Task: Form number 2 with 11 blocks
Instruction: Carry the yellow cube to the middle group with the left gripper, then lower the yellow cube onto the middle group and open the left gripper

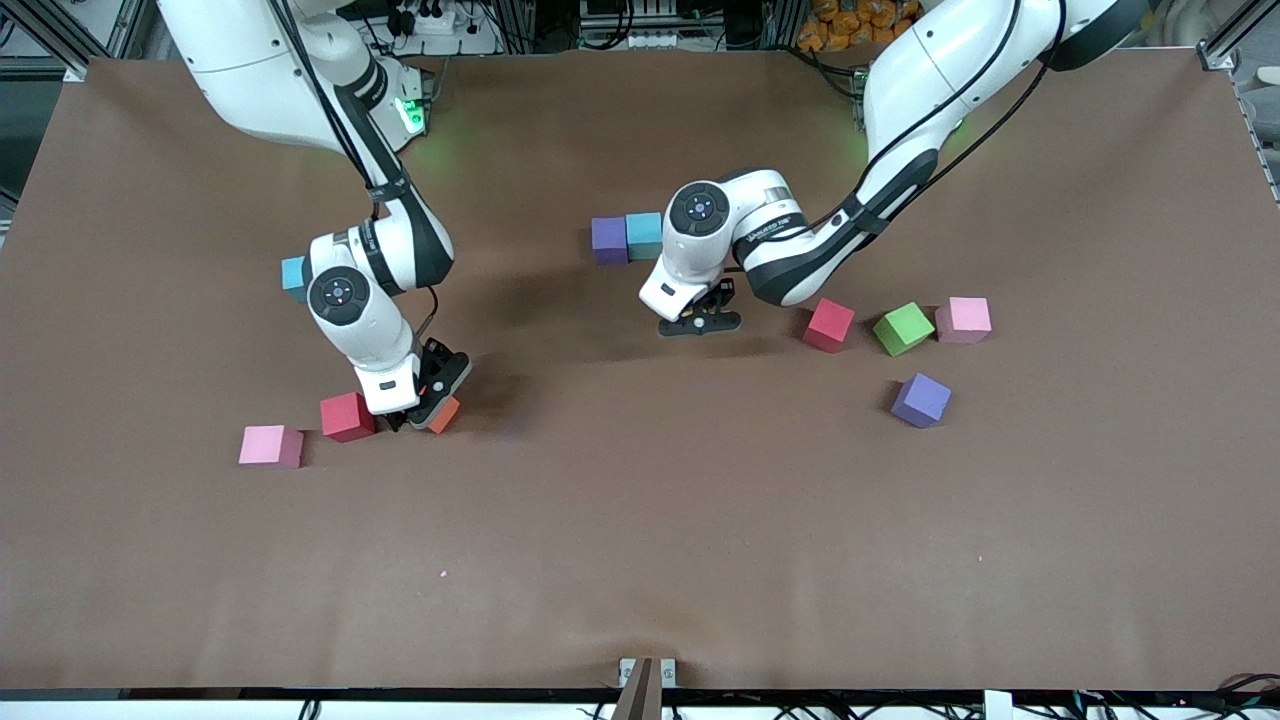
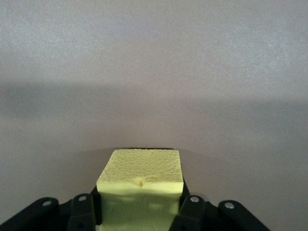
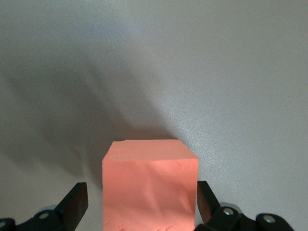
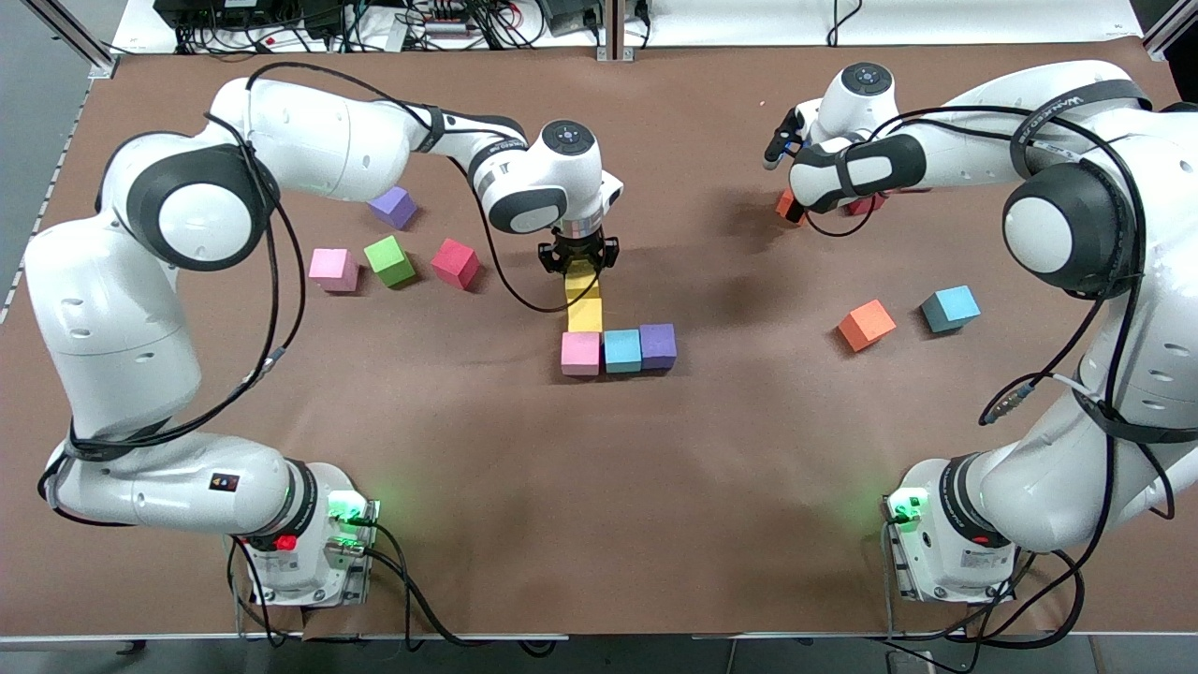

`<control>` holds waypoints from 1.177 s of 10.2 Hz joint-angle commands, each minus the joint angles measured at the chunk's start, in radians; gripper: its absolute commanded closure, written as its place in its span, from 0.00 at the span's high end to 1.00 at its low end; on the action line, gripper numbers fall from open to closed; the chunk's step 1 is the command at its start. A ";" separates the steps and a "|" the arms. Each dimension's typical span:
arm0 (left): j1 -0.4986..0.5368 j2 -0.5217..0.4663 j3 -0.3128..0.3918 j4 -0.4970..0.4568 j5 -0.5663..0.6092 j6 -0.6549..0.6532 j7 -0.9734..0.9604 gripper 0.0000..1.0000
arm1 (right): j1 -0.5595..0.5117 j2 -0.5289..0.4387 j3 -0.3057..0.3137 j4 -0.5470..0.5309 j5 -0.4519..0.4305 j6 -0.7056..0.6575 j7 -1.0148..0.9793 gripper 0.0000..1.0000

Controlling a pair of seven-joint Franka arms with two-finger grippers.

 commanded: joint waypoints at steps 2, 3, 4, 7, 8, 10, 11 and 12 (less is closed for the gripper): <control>0.000 -0.020 -0.015 -0.020 0.046 0.016 0.002 0.40 | -0.016 -0.001 0.017 0.003 0.076 -0.009 -0.008 1.00; 0.000 -0.020 -0.017 -0.020 0.048 0.016 0.002 0.40 | -0.020 -0.001 0.017 0.003 0.076 -0.009 -0.008 1.00; -0.001 -0.020 -0.017 -0.020 0.049 0.017 0.002 0.40 | -0.020 -0.001 0.018 0.003 0.076 -0.010 -0.008 1.00; -0.007 -0.018 -0.022 -0.023 0.049 0.017 0.002 0.41 | -0.020 -0.002 0.020 0.015 0.076 -0.045 -0.009 1.00; -0.007 -0.018 -0.022 -0.026 0.049 0.017 0.002 0.42 | -0.020 -0.002 0.020 0.027 0.076 -0.068 -0.011 1.00; -0.007 -0.018 -0.022 -0.034 0.049 0.017 0.002 0.44 | -0.021 -0.002 0.020 0.035 0.076 -0.073 -0.017 1.00; -0.007 -0.018 -0.022 -0.035 0.051 0.017 0.002 0.44 | -0.021 -0.002 0.020 0.035 0.076 -0.073 -0.019 1.00; -0.007 -0.018 -0.020 -0.037 0.051 0.017 0.002 0.45 | -0.021 -0.002 0.020 0.037 0.076 -0.073 -0.019 1.00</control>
